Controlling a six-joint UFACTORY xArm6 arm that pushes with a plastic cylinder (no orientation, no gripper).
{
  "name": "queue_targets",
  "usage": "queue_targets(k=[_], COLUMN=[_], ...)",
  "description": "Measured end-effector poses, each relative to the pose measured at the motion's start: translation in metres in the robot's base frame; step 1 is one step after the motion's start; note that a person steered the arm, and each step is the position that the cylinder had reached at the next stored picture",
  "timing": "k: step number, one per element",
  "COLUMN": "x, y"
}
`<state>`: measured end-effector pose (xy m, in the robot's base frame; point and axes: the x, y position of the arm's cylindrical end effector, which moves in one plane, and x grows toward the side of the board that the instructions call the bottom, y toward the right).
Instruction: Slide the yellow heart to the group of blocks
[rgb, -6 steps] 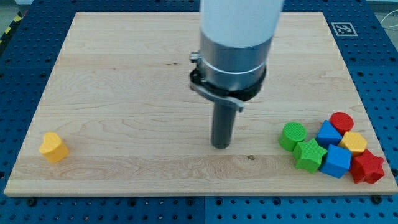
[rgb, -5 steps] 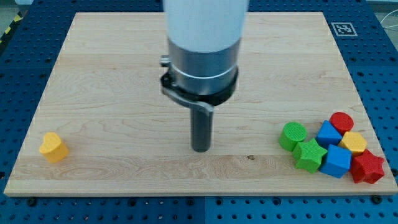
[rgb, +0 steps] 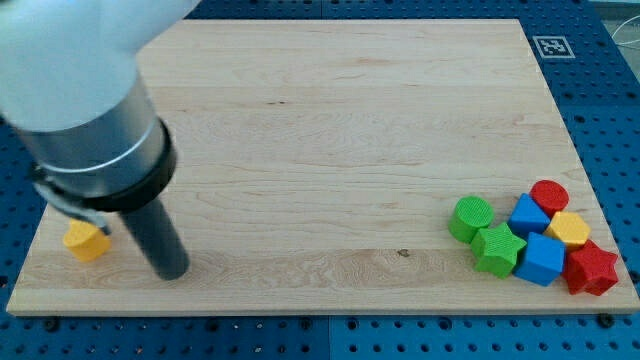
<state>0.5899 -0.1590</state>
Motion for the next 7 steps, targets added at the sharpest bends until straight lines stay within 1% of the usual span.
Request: queue_targets(k=[2, 4, 5, 7], x=[0.003, -0.011, -0.024, -0.031], y=[-0.059, -0.114, -0.122, -0.067])
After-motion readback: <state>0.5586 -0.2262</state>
